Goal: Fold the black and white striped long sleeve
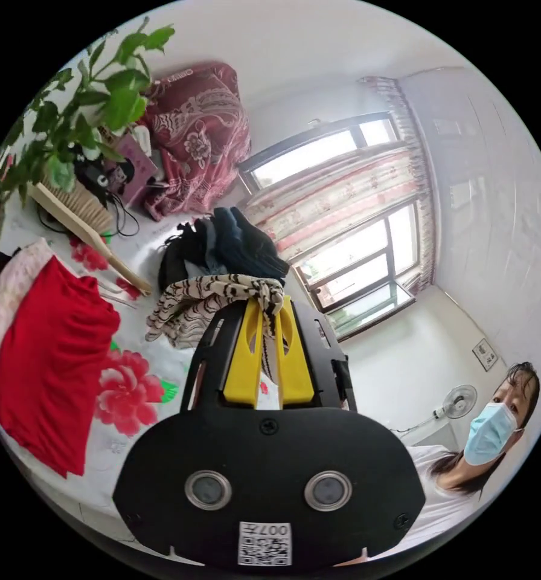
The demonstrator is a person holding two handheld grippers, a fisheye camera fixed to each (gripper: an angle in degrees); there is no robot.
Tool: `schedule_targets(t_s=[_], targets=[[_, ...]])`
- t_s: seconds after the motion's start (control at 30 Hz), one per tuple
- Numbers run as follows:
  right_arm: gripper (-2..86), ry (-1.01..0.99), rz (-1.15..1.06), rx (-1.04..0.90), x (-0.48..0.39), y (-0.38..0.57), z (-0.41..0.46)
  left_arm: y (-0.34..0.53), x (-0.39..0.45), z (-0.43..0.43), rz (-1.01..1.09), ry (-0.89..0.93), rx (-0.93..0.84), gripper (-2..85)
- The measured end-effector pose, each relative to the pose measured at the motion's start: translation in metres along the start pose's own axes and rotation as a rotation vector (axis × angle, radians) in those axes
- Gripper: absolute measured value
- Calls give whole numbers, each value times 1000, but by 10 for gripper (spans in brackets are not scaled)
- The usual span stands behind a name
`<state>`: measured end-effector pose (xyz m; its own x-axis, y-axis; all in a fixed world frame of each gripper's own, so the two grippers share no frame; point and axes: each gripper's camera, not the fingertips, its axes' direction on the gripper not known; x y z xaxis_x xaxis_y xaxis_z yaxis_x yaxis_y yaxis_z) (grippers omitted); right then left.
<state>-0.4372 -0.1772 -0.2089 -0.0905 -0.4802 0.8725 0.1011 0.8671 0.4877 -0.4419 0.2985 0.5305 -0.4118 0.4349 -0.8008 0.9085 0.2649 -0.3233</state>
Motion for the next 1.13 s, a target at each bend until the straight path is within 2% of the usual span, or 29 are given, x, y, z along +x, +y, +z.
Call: schedule_targets(t_s=[0.13, 0.2, 0.27, 0.37, 0.5, 0.6, 0.7, 0.8, 0.93, 1.07, 1.13], targets=[[26, 0, 101, -116, 28, 27, 126, 35, -50, -48, -105, -295, -16, 13], [27, 20, 154, -255, 48, 53, 194, 55, -81, -70, -175, -389, 2, 16], [28, 67, 234, -511, 77, 100, 271, 89, -121, -95, -273, -518, 23, 22], [27, 105, 308, -627, 103, 154, 304, 135, -163, -103, -367, -555, -22, 31], [24, 121, 326, -627, 119, 171, 299, 177, -181, -102, -395, -562, 6, 41], [21, 192, 241, -631, 113, 160, 286, 196, -175, -94, -355, -597, 22, 50], [15, 310, 89, -647, 93, 151, 261, 213, -155, -82, -275, -617, 47, 56], [8, 526, -76, -707, 74, 164, 225, 240, -125, -52, -154, -705, -1, 59], [0, 869, -199, -867, 67, 223, 168, 304, -83, 33, 46, -800, -199, 60], [-2, 1143, -131, -1003, 76, 293, 111, 382, -54, 162, 207, -745, -524, 64], [-2, 1198, -81, -1038, 79, 319, 92, 413, -40, 222, 296, -718, -676, 68]])
